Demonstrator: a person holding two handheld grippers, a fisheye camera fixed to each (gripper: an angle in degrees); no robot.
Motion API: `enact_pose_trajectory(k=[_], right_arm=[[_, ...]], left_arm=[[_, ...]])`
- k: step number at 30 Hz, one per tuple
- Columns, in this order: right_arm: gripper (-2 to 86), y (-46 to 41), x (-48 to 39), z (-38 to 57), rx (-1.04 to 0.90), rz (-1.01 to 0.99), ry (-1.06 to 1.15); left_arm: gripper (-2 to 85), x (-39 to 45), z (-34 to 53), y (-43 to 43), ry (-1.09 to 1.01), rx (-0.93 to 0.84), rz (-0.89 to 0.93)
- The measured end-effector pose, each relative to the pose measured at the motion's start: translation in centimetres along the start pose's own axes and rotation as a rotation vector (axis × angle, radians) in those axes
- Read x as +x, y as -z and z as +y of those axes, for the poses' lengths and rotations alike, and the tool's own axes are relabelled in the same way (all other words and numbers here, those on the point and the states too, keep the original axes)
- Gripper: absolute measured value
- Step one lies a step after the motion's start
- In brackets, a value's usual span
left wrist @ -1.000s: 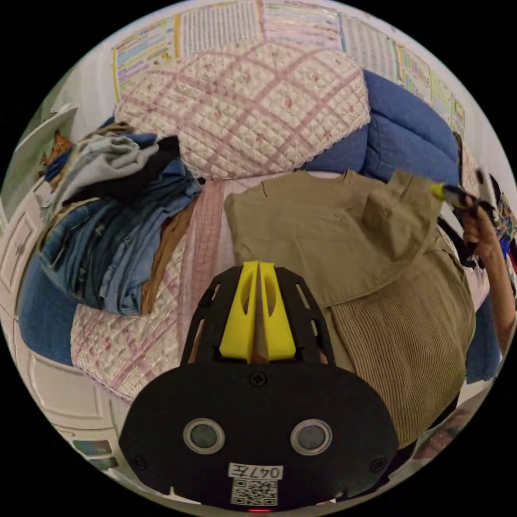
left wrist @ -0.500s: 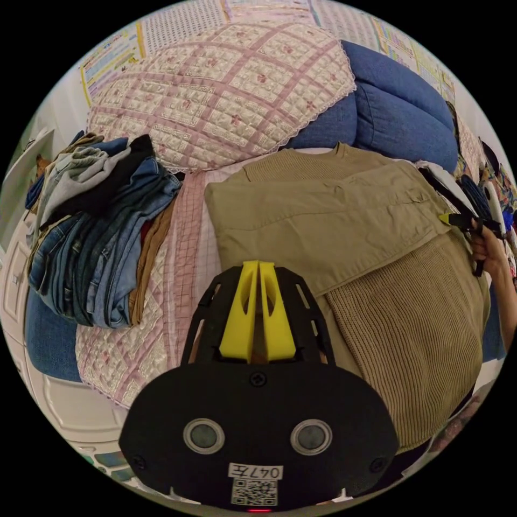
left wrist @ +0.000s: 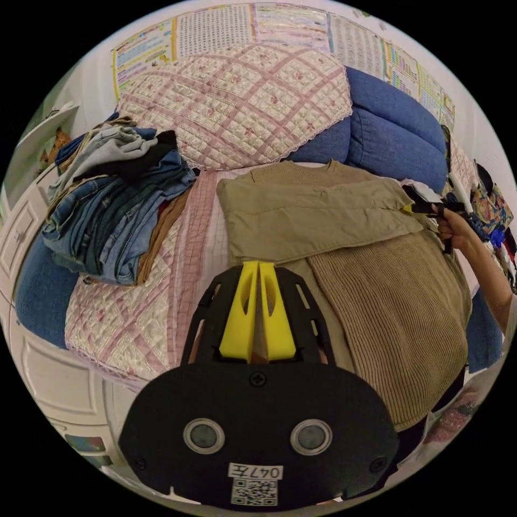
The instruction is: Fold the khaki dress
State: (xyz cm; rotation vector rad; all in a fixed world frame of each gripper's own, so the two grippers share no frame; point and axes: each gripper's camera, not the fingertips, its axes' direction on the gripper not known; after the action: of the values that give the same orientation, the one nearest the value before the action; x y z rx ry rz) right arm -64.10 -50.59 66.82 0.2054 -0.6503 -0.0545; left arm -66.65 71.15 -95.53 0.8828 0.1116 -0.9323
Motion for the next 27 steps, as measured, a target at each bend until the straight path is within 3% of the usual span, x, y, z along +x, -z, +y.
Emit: enact_pose_trajectory(k=[6, 10, 17, 23, 27], right_arm=[[-0.9, 7.0, -4.9, -0.1, 0.16, 0.127, 0.144], [-0.8, 5.8, -5.6, 2.6, -0.04, 0.254, 0.088], [-0.9, 10.5, -8.8, 6.8, -0.019, 0.28, 0.107], [-0.5, 15.5, -10.9, 10.9, 0.068, 0.307, 0.136], [-0.2, 15.8, -10.9, 13.6, -0.062, 0.352, 0.091]], left_arm=[[-1.0, -1.8, 0.3, 2.5, 0.03, -0.016, 0.013], [-1.0, -1.3, 0.2, 4.1, -0.019, -0.036, -0.027], [-1.0, -2.4, 0.1, 8.1, -0.026, -0.072, -0.05], [-1.0, -6.8, 2.8, 17.0, 0.113, 0.059, 0.02], [-1.0, -9.0, 5.0, 21.9, 0.133, 0.065, 0.025]])
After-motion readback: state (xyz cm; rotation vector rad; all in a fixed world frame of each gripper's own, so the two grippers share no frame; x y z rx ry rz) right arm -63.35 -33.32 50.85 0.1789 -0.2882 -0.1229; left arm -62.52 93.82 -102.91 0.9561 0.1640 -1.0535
